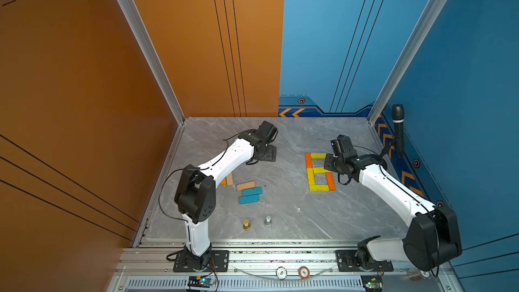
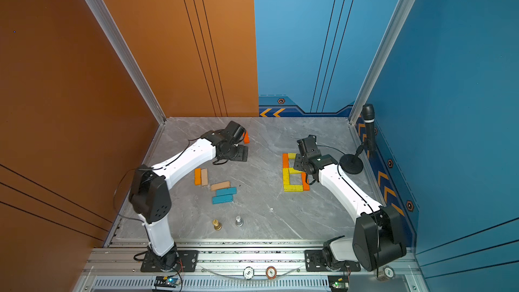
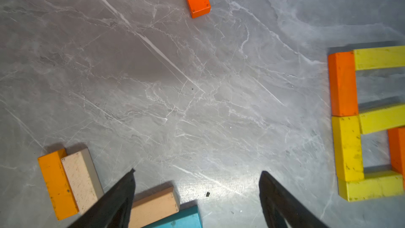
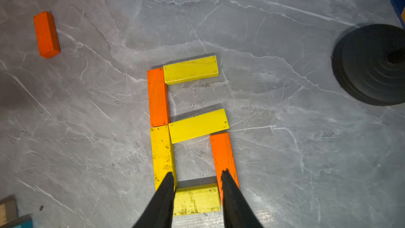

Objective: Assemble the number 6 with building blocks
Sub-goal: Adjust the building block at the center of the board, then move the building block to the center of the board.

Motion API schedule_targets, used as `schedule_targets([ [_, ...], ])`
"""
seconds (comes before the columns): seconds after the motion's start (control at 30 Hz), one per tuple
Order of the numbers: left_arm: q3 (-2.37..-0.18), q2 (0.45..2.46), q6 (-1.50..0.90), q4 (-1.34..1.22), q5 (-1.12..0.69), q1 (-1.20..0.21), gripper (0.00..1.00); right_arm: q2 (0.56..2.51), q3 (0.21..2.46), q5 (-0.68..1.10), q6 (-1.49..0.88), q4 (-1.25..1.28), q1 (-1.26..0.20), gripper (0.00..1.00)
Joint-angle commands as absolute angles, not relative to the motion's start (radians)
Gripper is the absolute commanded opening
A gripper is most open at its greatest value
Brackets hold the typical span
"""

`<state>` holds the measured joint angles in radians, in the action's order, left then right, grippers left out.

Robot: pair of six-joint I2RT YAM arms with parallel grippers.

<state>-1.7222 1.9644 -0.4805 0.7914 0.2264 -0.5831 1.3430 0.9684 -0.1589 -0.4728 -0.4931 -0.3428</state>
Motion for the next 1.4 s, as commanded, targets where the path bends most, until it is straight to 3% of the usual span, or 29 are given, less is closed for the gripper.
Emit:
schedule_targets([
  [0.0,-1.873,2.115,-0.518,0.857,0.351,-0.571,0.89,1.287,0.905,-0.177,-0.502,-0.381,-0.386,0.38],
  [0.27,-2.339,2.482,-0.529,0.916,0.361,-0.534,0.88,1.293,0.853,-0.161,-0.512,-0.288,-0.473,0.38],
  [0.4,-2.48,2.592,-0.539,0.921,0.336,-0.501,0.87,1.3,0.835,-0.157,-0.517,-0.261,-0.479,0.38],
  [0.43,-2.51,2.615,-0.536,0.921,0.334,-0.495,0.82,1.3,0.829,-0.155,-0.518,-0.253,-0.479,0.38],
  [0.63,-2.643,2.731,-0.519,0.919,0.315,-0.471,0.77,1.312,0.806,-0.152,-0.525,-0.22,-0.47,0.38],
  [0.83,-2.702,2.799,-0.526,0.915,0.29,-0.458,0.67,1.344,0.808,-0.143,-0.524,-0.205,-0.462,0.38],
  [1.03,-2.682,2.816,-0.524,0.914,0.264,-0.453,0.45,1.348,0.813,-0.137,-0.523,-0.219,-0.459,0.38],
  [1.07,-2.681,2.818,-0.52,0.915,0.254,-0.453,0.45,1.344,0.814,-0.137,-0.522,-0.222,-0.458,0.37],
  [1.13,-2.67,2.813,-0.508,0.915,0.251,-0.452,0.55,1.335,0.819,-0.14,-0.517,-0.236,-0.457,0.37],
  [1.33,-2.651,2.806,-0.508,0.915,0.254,-0.449,0.58,1.299,0.816,-0.154,-0.505,-0.255,-0.45,0.38],
  [1.37,-2.65,2.805,-0.51,0.915,0.253,-0.449,0.54,1.296,0.816,-0.153,-0.503,-0.253,-0.447,0.38],
])
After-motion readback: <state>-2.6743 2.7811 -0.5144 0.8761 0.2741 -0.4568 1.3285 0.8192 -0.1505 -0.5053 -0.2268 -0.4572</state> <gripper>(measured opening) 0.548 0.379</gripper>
